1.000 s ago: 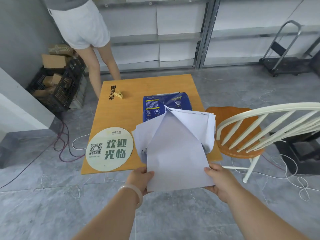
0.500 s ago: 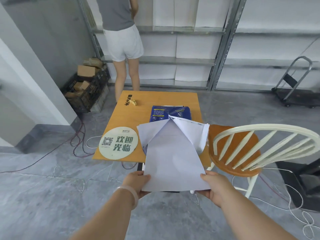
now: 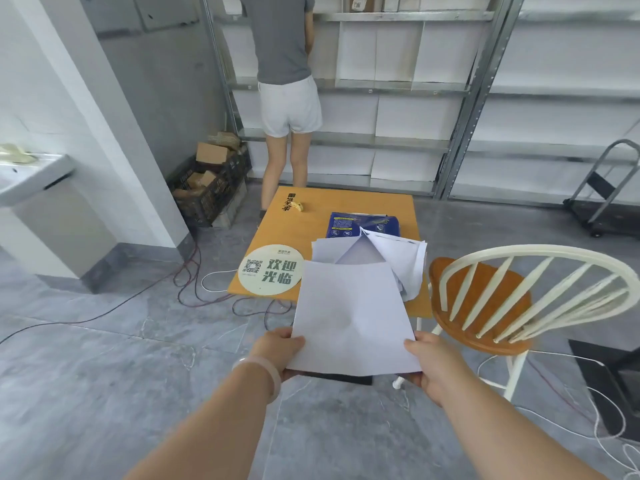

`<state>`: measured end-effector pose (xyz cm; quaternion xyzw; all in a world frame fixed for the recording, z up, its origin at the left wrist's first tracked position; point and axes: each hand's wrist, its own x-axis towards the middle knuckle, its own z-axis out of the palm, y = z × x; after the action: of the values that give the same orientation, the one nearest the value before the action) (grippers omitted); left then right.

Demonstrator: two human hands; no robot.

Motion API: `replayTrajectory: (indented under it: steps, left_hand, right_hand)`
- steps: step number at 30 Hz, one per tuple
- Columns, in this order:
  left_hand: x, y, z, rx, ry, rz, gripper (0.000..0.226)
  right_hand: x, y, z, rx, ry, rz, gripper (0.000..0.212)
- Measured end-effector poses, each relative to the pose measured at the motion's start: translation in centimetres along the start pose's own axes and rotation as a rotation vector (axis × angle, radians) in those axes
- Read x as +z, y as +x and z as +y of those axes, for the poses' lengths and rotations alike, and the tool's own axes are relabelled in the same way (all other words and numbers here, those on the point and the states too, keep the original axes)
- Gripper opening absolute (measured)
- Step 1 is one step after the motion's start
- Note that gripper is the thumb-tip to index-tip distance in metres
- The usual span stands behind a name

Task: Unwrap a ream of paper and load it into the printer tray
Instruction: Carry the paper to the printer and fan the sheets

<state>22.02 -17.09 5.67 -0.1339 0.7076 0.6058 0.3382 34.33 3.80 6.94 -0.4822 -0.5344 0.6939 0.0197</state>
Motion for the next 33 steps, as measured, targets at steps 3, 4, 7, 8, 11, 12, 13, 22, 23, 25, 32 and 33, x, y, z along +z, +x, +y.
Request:
replayTrajectory:
  steps: [3, 4, 7, 8, 11, 12, 13, 22, 23, 25, 32, 33]
  left_hand:
    - [-3.0, -1.4, 0.3, 0.045, -0.024, 0.024, 0.013]
    - [-4.2, -1.9, 0.4, 0.059, -0.041, 0.033, 0.014]
    - [-8.7, -3.9, 1.0, 0.122, -0.095, 0.084, 0.016]
    - [-10.4, -4.6, 1.2, 0.147, -0.111, 0.100, 0.017]
    - [-16.1, -6.9, 1.8, 0.224, -0.156, 0.188, 0.020]
    - [-18.3, -7.7, 2.0, 0.249, -0.172, 0.226, 0.019]
    - [-20.4, -8.6, 2.3, 0.272, -0.175, 0.266, 0.017]
    - [-38.6, -18.3, 2.7, 0.465, -0.320, 0.636, 0.015]
    - [-40.3, -19.3, 2.6, 0.479, -0.336, 0.685, 0.015]
    - [-43.3, -21.4, 2.3, 0.502, -0.363, 0.771, 0.015]
    - [-50.0, -28.1, 1.1, 0.556, -0.445, 1.149, 0.025]
    - [-50.4, -29.1, 0.8, 0.561, -0.435, 1.209, 0.021]
  right_hand:
    - [2.3, -1.8, -0.4, -0.068, -0.048, -0.021, 0.028]
    - [3.4, -2.5, -0.5, -0.099, -0.064, -0.038, 0.027]
    - [7.4, -4.8, -1.0, -0.182, -0.109, -0.102, 0.026]
    - [9.0, -5.7, -1.2, -0.214, -0.123, -0.132, 0.026]
    - [14.5, -8.4, -1.9, -0.308, -0.179, -0.210, 0.023]
    - [16.5, -9.2, -2.1, -0.337, -0.213, -0.226, 0.020]
    - [18.6, -10.3, -2.3, -0.363, -0.241, -0.243, 0.017]
    - [38.6, -20.0, -2.6, -0.538, -0.300, -0.610, 0.020]
    - [40.5, -21.1, -2.5, -0.545, -0.301, -0.650, 0.018]
    - [44.0, -23.5, -2.6, -0.559, -0.309, -0.742, 0.019]
    - [54.9, -31.4, -2.1, -0.657, -0.367, -1.080, 0.023]
    - [56.3, -32.3, -1.9, -0.648, -0.363, -1.134, 0.024]
